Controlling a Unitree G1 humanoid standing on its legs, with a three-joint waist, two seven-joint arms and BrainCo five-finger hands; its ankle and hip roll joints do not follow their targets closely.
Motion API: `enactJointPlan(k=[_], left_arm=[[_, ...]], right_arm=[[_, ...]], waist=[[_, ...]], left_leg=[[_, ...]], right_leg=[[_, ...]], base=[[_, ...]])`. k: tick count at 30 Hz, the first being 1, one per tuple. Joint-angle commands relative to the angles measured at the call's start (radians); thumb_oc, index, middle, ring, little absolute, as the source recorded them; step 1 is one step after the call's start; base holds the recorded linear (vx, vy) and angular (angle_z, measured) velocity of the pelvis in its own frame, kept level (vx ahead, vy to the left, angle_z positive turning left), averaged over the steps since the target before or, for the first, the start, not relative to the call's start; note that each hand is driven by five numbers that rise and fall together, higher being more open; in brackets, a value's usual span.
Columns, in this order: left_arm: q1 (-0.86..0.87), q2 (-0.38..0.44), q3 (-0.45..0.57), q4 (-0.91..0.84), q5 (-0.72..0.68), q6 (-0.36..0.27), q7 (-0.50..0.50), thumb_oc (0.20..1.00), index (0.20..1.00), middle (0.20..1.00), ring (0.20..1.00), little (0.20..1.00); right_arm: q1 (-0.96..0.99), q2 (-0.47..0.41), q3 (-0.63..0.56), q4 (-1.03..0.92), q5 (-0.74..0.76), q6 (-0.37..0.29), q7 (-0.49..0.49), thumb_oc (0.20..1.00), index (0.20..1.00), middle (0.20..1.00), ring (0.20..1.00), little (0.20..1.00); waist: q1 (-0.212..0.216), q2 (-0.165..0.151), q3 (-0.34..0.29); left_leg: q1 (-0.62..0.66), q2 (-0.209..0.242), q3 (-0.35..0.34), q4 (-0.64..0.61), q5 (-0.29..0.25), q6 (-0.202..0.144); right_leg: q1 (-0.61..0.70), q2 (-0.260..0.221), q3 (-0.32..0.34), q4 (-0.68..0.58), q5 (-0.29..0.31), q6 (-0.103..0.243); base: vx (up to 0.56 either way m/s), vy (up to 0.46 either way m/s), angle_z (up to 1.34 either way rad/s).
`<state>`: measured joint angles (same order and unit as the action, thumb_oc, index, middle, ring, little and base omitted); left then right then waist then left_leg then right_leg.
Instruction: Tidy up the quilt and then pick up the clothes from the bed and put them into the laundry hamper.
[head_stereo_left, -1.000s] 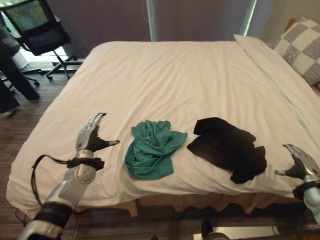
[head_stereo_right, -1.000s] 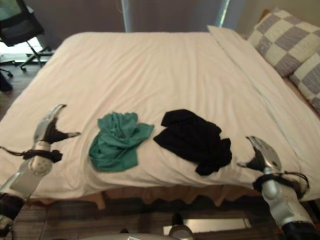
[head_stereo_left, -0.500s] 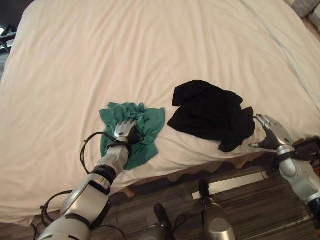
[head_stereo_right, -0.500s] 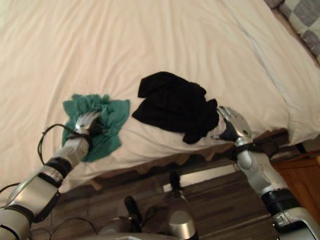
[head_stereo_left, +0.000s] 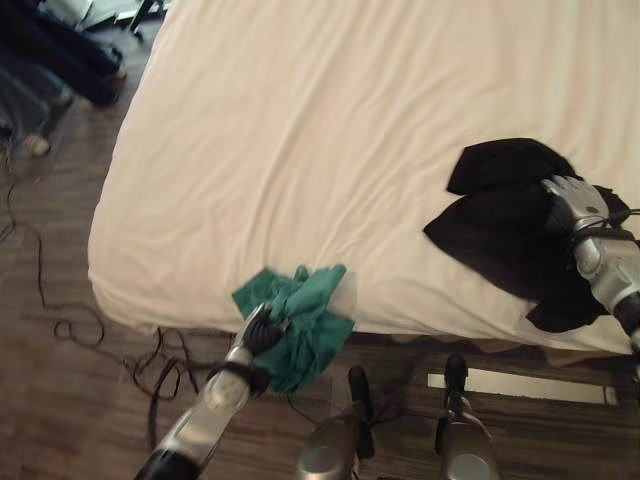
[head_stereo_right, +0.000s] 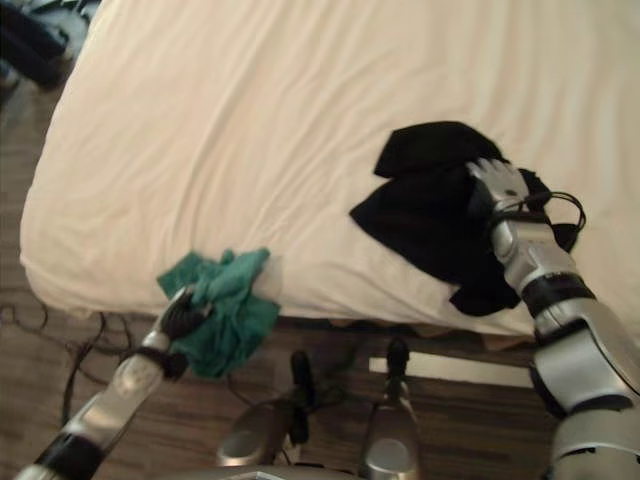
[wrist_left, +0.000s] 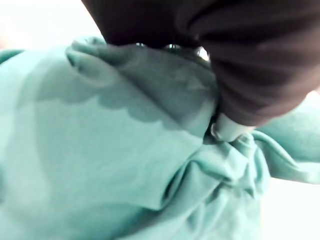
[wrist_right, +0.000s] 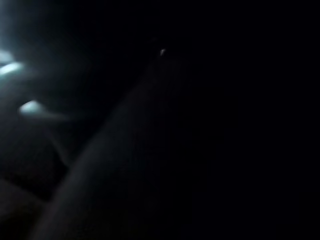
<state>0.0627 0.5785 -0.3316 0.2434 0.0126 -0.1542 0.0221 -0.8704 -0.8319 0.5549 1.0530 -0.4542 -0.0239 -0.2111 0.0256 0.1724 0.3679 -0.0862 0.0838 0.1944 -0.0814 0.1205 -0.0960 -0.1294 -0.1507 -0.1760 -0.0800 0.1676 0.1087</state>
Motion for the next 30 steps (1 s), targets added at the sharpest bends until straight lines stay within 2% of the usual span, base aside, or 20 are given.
enactJointPlan(k=[1, 3, 5, 6, 7, 8, 10, 12, 14, 15, 16, 17, 18, 21, 24, 26, 27, 28, 29, 30], left_arm=[[-0.024, 0.026, -0.026, 0.048, -0.108, -0.011, -0.027, 0.2, 0.2, 0.2, 0.2, 0.2], [-0.034, 0.013, -0.032, 0.01, -0.096, -0.011, -0.039, 0.2, 0.2, 0.2, 0.2, 0.2], [-0.039, -0.011, -0.032, -0.014, -0.059, 0.0, -0.068, 0.2, 0.2, 0.2, 0.2, 0.2], [-0.037, -0.019, -0.019, 0.002, -0.045, 0.004, -0.073, 0.2, 0.2, 0.2, 0.2, 0.2], [-0.022, -0.016, 0.015, 0.012, -0.018, 0.017, -0.087, 0.2, 0.2, 0.2, 0.2, 0.2], [-0.004, -0.024, 0.051, 0.045, 0.02, 0.035, -0.105, 0.2, 0.2, 0.2, 0.2, 0.2], [0.005, -0.047, 0.09, 0.095, 0.049, 0.056, -0.104, 0.2, 0.2, 0.2, 0.2, 0.2], [0.027, -0.09, 0.143, 0.165, 0.038, 0.077, -0.08, 0.2, 0.2, 0.2, 0.2, 0.2], [0.052, -0.104, 0.177, 0.176, 0.014, 0.089, -0.078, 0.2, 0.2, 0.2, 0.2, 0.2], [0.061, -0.111, 0.188, 0.183, 0.003, 0.092, -0.077, 0.2, 0.2, 0.2, 0.2, 0.2], [0.062, -0.111, 0.188, 0.183, 0.003, 0.092, -0.077, 0.2, 0.2, 0.2, 0.2, 0.2], [0.072, -0.114, 0.194, 0.185, 0.001, 0.095, -0.078, 0.2, 0.2, 0.2, 0.2, 0.2], [0.088, -0.121, 0.2, 0.188, -0.008, 0.093, -0.071, 0.2, 0.2, 0.2, 0.2, 0.2], [0.096, -0.156, 0.204, 0.208, -0.046, 0.084, -0.037, 0.2, 0.2, 0.2, 0.2, 0.2], [0.073, -0.216, 0.216, 0.241, -0.164, 0.066, 0.035, 0.2, 0.2, 0.2, 0.2, 0.2], [0.062, -0.235, 0.222, 0.257, -0.197, 0.055, 0.072, 0.2, 0.2, 0.2, 0.2, 0.2], [0.053, -0.244, 0.224, 0.263, -0.214, 0.049, 0.09, 0.2, 0.2, 0.2, 0.2, 0.2], [0.044, -0.25, 0.225, 0.266, -0.221, 0.052, 0.098, 0.2, 0.2, 0.2, 0.2, 0.2], [0.034, -0.257, 0.236, 0.282, -0.215, 0.055, 0.107, 0.2, 0.2, 0.2, 0.2, 0.2], [0.037, -0.256, 0.244, 0.286, -0.224, 0.058, 0.113, 0.2, 0.2, 0.2, 0.2, 0.2]], right_arm=[[-0.015, 0.071, 0.029, 0.152, 0.063, 0.046, 0.068, 0.2, 0.2, 0.2, 0.2, 0.2], [0.019, 0.097, -0.012, 0.218, 0.071, 0.058, 0.092, 0.2, 0.2, 0.2, 0.2, 0.2], [0.169, 0.151, -0.118, 0.158, 0.135, 0.056, 0.094, 0.2, 0.2, 0.2, 0.2, 0.2], [0.25, 0.172, -0.171, 0.103, 0.186, 0.047, 0.09, 0.2, 0.2, 0.2, 0.2, 0.2], [0.463, 0.214, -0.289, -0.058, 0.289, 0.029, 0.1, 0.2, 0.2, 0.2, 0.2, 0.2], [0.663, 0.278, -0.351, -0.211, 0.345, 0.002, 0.138, 0.2, 0.2, 0.2, 0.2, 0.2], [0.825, 0.356, -0.38, -0.301, 0.4, -0.014, 0.197, 0.2, 0.2, 0.2, 0.2, 0.2], [1.0, 0.441, -0.422, -0.371, 0.495, -0.023, 0.261, 0.2, 0.2, 0.2, 0.2, 0.2], [1.102, 0.472, -0.441, -0.431, 0.55, -0.027, 0.305, 0.2, 0.2, 0.2, 0.2, 0.2], [1.126, 0.476, -0.442, -0.442, 0.559, -0.028, 0.314, 0.2, 0.2, 0.2, 0.2, 0.2], [1.128, 0.476, -0.441, -0.444, 0.559, -0.028, 0.314, 0.2, 0.2, 0.2, 0.2, 0.2], [1.144, 0.477, -0.443, -0.46, 0.566, -0.026, 0.318, 0.2, 0.2, 0.2, 0.2, 0.2], [1.162, 0.481, -0.444, -0.494, 0.594, -0.031, 0.32, 0.2, 0.2, 0.2, 0.2, 0.2], [1.093, 0.484, -0.405, -0.486, 0.609, -0.037, 0.287, 0.2, 0.2, 0.2, 0.2, 0.2], [0.951, 0.482, -0.337, -0.488, 0.585, -0.047, 0.223, 0.2, 0.2, 0.2, 0.2, 0.2], [0.883, 0.469, -0.321, -0.497, 0.572, -0.057, 0.179, 0.2, 0.2, 0.2, 0.2, 0.2], [0.862, 0.457, -0.328, -0.503, 0.569, -0.065, 0.15, 0.2, 0.2, 0.2, 0.2, 0.2], [0.852, 0.452, -0.335, -0.51, 0.565, -0.065, 0.129, 0.2, 0.2, 0.2, 0.2, 0.2], [0.838, 0.448, -0.343, -0.511, 0.558, -0.067, 0.104, 0.2, 0.2, 0.2, 0.2, 0.2], [0.828, 0.454, -0.348, -0.507, 0.551, -0.061, 0.081, 0.2, 0.2, 0.2, 0.2, 0.2]], waist=[[0.036, -0.063, -0.008], [0.04, -0.066, -0.017], [0.03, -0.101, -0.041], [0.019, -0.117, -0.047], [-0.006, -0.154, -0.069], [-0.036, -0.184, -0.083], [-0.062, -0.209, -0.102], [-0.101, -0.227, -0.115], [-0.134, -0.227, -0.125], [-0.142, -0.223, -0.13], [-0.14, -0.223, -0.13], [-0.143, -0.222, -0.132], [-0.141, -0.219, -0.144], [-0.109, -0.206, -0.164], [-0.047, -0.189, -0.168], [-0.001, -0.178, -0.155], [0.017, -0.174, -0.142], [0.019, -0.173, -0.135], [0.018, -0.17, -0.132], [0.018, -0.172, -0.134]], left_leg=[[-0.087, 0.052, -0.032, 0.037, -0.044, -0.029], [-0.081, 0.045, -0.041, 0.037, -0.053, -0.025], [-0.057, 0.031, -0.041, 0.037, -0.082, -0.009], [-0.044, 0.026, -0.037, 0.036, -0.095, -0.004], [-0.022, 0.018, -0.024, 0.031, -0.113, 0.01], [0.016, 0.012, -0.01, 0.023, -0.132, 0.019], [0.048, 0.009, 0.0, 0.009, -0.133, 0.024], [0.076, 0.009, -0.002, -0.003, -0.137, 0.029], [0.075, 0.009, -0.019, -0.006, -0.127, 0.035], [0.074, 0.008, -0.032, -0.006, -0.123, 0.038], [0.076, 0.008, -0.03, -0.006, -0.124, 0.037], [0.079, 0.004, -0.043, -0.006, -0.123, 0.039], [0.082, -0.002, -0.076, -0.006, -0.117, 0.042], [0.087, -0.007, -0.123, -0.006, -0.111, 0.04], [0.064, -0.011, -0.187, -0.006, -0.08, 0.03], [0.024, -0.025, -0.226, 0.009, -0.062, 0.006], [-0.022, -0.03, -0.207, 0.043, -0.052, -0.01], [-0.049, -0.024, -0.156, 0.073, -0.054, -0.008], [-0.062, 0.017, -0.031, 0.11, -0.062, -0.004], [-0.056, 0.056, 0.066, 0.13, -0.073, 0.002]], right_leg=[[-0.078, -0.116, 0.028, 0.183, -0.173, 0.109], [-0.058, -0.122, 0.014, 0.172, -0.173, 0.113], [-0.022, -0.13, 0.002, 0.148, -0.166, 0.12], [-0.012, -0.132, 0.004, 0.143, -0.165, 0.123], [-0.002, -0.133, 0.014, 0.132, -0.148, 0.129], [0.01, -0.13, 0.025, 0.138, -0.143, 0.135], [0.018, -0.127, 0.042, 0.148, -0.127, 0.143], [0.025, -0.09, 0.113, 0.185, -0.146, 0.141], [0.01, 0.014, 0.269, 0.23, -0.196, 0.126], [0.017, 0.055, 0.325, 0.238, -0.225, 0.116], [0.016, 0.056, 0.328, 0.242, -0.228, 0.115], [0.026, 0.074, 0.355, 0.25, -0.246, 0.1], [0.044, 0.094, 0.367, 0.25, -0.268, 0.07], [0.095, 0.093, 0.315, 0.2, -0.285, 0.045], [0.146, 0.079, 0.239, 0.106, -0.274, 0.035], [0.173, 0.056, 0.173, 0.068, -0.277, 0.031], [0.184, 0.038, 0.112, 0.052, -0.278, 0.033], [0.187, 0.024, 0.076, 0.048, -0.277, 0.034], [0.189, 0.005, 0.007, 0.051, -0.278, 0.039], [0.193, -0.004, -0.049, 0.049, -0.276, 0.038]], base=[[0.0, 0.032, 0.53], [0.02, 0.075, 0.41], [0.07, 0.108, 0.31], [0.07, 0.118, 0.17], [0.1, 0.156, 0.15], [0.11, 0.138, -0.06], [0.07, 0.077, -0.44], [0.04, 0.037, -0.53], [-0.01, 0.024, -0.01], [0.0, 0.0, 0.0], [0.0, 0.0, 0.0], [0.0, -0.052, 0.03], [0.01, -0.09, 0.25], [0.02, -0.164, 0.53], [-0.05, -0.168, 0.89], [-0.16, -0.097, 0.84], [-0.25, -0.038, 1.01], [-0.31, -0.007, 1.89], [-0.29, 0.012, 2.24], [-0.2, 0.029, 2.66]])
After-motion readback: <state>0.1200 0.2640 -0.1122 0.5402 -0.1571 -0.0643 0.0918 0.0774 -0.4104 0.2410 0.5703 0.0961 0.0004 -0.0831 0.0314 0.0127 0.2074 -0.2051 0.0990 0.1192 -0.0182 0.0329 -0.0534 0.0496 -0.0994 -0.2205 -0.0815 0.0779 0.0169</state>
